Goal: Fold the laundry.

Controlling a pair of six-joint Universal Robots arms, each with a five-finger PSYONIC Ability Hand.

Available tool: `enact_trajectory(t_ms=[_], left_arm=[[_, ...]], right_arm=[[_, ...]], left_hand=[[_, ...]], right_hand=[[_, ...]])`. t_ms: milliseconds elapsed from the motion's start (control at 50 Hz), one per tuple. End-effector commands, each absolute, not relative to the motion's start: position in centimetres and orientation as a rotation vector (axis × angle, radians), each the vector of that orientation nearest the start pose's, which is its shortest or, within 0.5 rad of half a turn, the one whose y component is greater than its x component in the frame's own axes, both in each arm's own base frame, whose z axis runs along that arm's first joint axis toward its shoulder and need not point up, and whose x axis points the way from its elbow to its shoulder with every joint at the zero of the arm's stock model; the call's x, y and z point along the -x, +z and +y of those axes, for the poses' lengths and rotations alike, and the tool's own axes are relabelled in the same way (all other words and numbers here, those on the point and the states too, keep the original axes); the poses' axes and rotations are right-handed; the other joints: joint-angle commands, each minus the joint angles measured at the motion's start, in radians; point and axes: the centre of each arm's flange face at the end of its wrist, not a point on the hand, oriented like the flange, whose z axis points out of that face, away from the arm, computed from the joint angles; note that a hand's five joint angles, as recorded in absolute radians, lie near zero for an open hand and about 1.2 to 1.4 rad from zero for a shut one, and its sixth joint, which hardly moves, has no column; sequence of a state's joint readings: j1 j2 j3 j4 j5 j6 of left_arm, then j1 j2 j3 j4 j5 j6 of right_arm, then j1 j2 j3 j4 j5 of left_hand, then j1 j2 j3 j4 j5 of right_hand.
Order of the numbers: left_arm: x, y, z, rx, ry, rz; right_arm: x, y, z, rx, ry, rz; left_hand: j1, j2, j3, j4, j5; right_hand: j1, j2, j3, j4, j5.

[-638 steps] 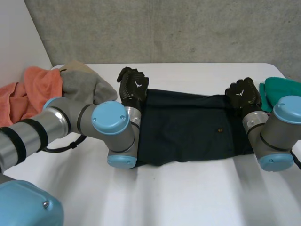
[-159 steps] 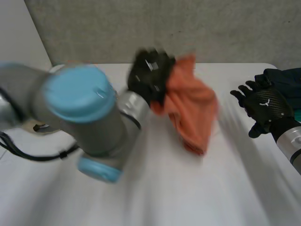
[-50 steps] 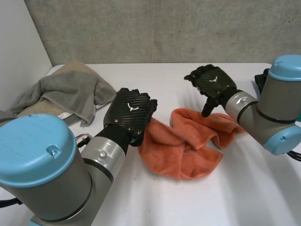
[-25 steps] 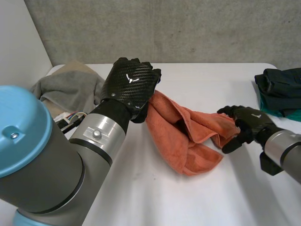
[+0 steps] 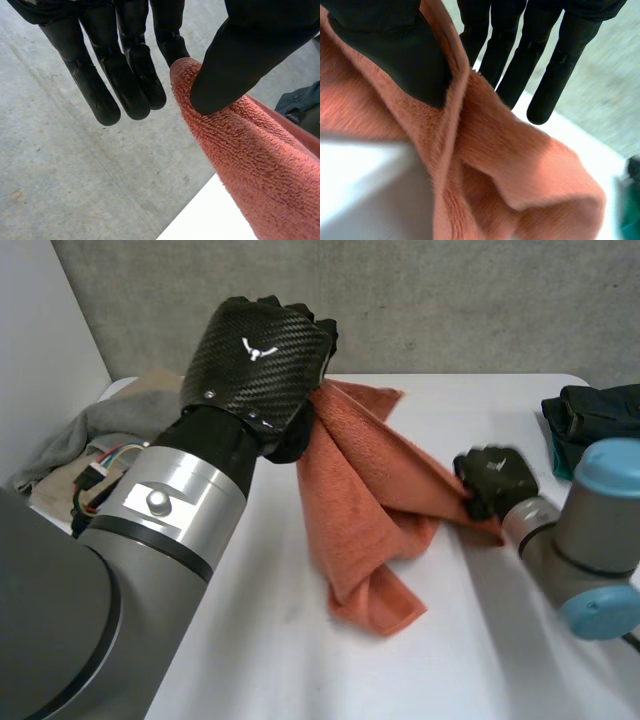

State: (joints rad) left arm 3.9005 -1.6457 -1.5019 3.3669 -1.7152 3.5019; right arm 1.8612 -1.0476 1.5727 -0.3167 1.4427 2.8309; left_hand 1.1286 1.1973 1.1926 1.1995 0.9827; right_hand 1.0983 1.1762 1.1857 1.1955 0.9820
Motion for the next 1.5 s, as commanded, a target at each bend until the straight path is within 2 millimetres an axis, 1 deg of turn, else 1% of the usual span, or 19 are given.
enact_trajectory(t_ms=[20,100,240,340,380,460,580,600,680,740,800,880,960,1140,1220,1300,1380,1460,1500], left_arm=[[31.2,33.8,-15.3,-0.961,-2.603,1.885],[29.8,33.6,-16.3,-0.948,-2.507,1.912],[28.7,30.9,-16.8,-1.021,-2.296,2.039],[29.8,26.4,-18.2,-1.118,-2.119,2.127],[30.8,24.6,-19.5,-1.157,-2.065,2.125],[33.1,23.8,-22.5,-1.165,-2.11,2.026],[36.6,28.1,-28.8,-0.995,-2.39,1.62],[37.1,30.9,-30.4,-0.893,-2.481,1.449],[36.7,37.7,-32.7,-0.623,-2.615,1.063],[36.1,40.1,-33.1,-0.503,-2.652,0.939],[35.7,40.5,-33.1,-0.435,-2.654,0.933],[35.1,38.0,-33.0,-0.503,-2.576,1.071],[34.3,34.7,-32.0,-0.62,-2.491,1.205],[33.7,24.1,-29.1,-0.899,-2.242,1.523],[32.8,19.0,-26.5,-0.999,-2.103,1.703],[32.3,15.8,-23.8,-1.094,-1.988,1.816],[32.0,15.3,-21.7,-1.158,-1.943,1.853],[30.9,17.3,-19.8,-1.181,-1.943,1.858],[30.5,18.1,-19.5,-1.185,-1.948,1.855]], right_arm=[[-23.6,26.9,-27.6,0.962,-2.067,2.062],[-21.5,30.3,-25.9,1.182,-1.991,2.14],[-18.2,31.1,-25.4,1.443,-1.783,2.313],[-18.3,29.7,-25.3,1.531,-1.676,2.337],[-18.4,27.7,-26.0,1.529,-1.577,2.371],[-19.5,24.4,-28.1,1.554,-1.47,2.379],[-21.4,25.4,-33.6,1.567,-1.847,2.319],[-21.7,27.1,-35.7,1.506,-2.067,2.286],[-22.7,32.7,-38.8,1.251,-2.663,1.987],[-23.5,36.8,-38.9,1.065,-2.991,1.625],[-23.7,38.3,-38.6,1.002,-3.089,1.46],[-24.1,37.3,-38.1,1.07,-2.996,1.498],[-24.6,34.4,-37.5,1.179,-2.767,1.679],[-25.9,24.1,-36.6,1.32,-2.25,1.982],[-25.8,19.6,-36.0,1.358,-2.073,2.097],[-25.0,16.8,-34.6,1.384,-1.903,2.208],[-24.3,15.6,-32.9,1.396,-1.755,2.289],[-24.0,15.2,-31.2,1.409,-1.659,2.314],[-23.7,15.3,-30.7,1.407,-1.648,2.317]], left_hand=[[0.268,0.199,0.204,0.197,0.239],[0.268,0.199,0.204,0.197,0.239],[0.268,0.199,0.204,0.197,0.239],[0.268,0.199,0.204,0.197,0.239],[0.268,0.199,0.204,0.197,0.239],[0.268,0.199,0.204,0.197,0.239],[0.268,0.199,0.204,0.197,0.239],[0.268,0.199,0.204,0.197,0.239],[0.268,0.199,0.204,0.197,0.239],[0.268,0.199,0.204,0.197,0.239],[0.268,0.199,0.204,0.197,0.239],[0.268,0.199,0.204,0.197,0.239],[0.268,0.199,0.204,0.197,0.239],[0.268,0.199,0.204,0.197,0.239],[0.268,0.199,0.204,0.197,0.239],[0.268,0.199,0.204,0.197,0.239],[0.268,0.199,0.204,0.197,0.239],[0.268,0.199,0.204,0.197,0.239],[0.099,0.03,0.035,0.028,0.07]], right_hand=[[0.298,0.22,0.211,0.201,0.24],[0.298,0.22,0.211,0.201,0.24],[0.298,0.22,0.211,0.201,0.24],[0.298,0.22,0.211,0.201,0.24],[0.298,0.22,0.211,0.201,0.24],[0.298,0.22,0.211,0.201,0.24],[0.298,0.22,0.211,0.201,0.24],[0.298,0.22,0.211,0.201,0.24],[0.298,0.22,0.211,0.201,0.24],[0.298,0.22,0.211,0.201,0.24],[0.298,0.22,0.211,0.201,0.24],[0.298,0.22,0.211,0.201,0.24],[0.298,0.22,0.211,0.201,0.24],[0.298,0.22,0.211,0.201,0.24],[0.298,0.22,0.211,0.201,0.24],[0.298,0.22,0.211,0.201,0.24],[0.298,0.22,0.211,0.201,0.24],[0.298,0.22,0.211,0.201,0.24],[0.298,0.22,0.211,0.201,0.24]])
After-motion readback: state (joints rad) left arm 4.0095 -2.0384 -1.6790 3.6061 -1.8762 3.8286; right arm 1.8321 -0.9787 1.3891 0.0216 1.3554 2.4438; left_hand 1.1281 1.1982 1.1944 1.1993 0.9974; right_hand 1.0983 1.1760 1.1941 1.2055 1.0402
